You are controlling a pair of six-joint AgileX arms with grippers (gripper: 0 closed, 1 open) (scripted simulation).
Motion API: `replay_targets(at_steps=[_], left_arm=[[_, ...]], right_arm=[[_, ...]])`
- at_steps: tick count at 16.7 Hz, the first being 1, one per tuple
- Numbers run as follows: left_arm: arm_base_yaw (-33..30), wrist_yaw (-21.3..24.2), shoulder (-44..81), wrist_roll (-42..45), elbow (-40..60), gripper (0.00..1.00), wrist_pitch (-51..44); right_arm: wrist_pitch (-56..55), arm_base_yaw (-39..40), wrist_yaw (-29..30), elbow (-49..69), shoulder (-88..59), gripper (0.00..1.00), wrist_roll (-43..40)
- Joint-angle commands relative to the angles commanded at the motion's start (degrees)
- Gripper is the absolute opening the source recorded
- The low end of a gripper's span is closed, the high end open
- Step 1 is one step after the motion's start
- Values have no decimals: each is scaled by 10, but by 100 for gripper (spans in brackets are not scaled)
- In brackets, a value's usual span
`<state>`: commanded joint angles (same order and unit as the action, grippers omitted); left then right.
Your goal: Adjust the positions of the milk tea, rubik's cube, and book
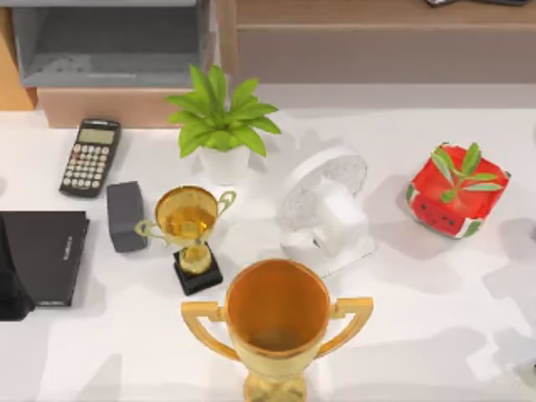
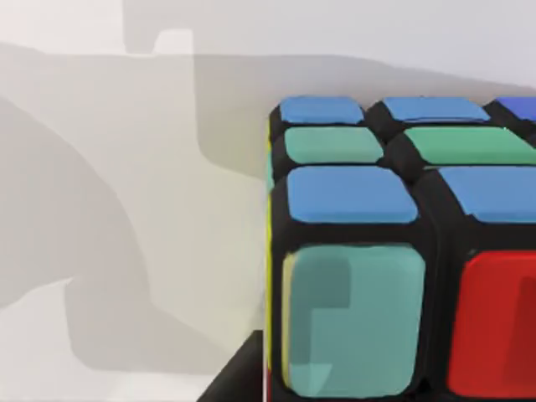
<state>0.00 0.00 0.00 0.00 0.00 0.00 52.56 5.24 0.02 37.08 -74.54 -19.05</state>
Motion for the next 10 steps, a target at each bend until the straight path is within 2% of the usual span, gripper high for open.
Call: replay_targets(at_steps=[7,10], left_arm=[[0,0,0,0,0,100,0],[0,0,0,0,0,100,0]], right_arm=[[2,0,1,2,1,0,0],[44,0,0,29,13,0,-1]])
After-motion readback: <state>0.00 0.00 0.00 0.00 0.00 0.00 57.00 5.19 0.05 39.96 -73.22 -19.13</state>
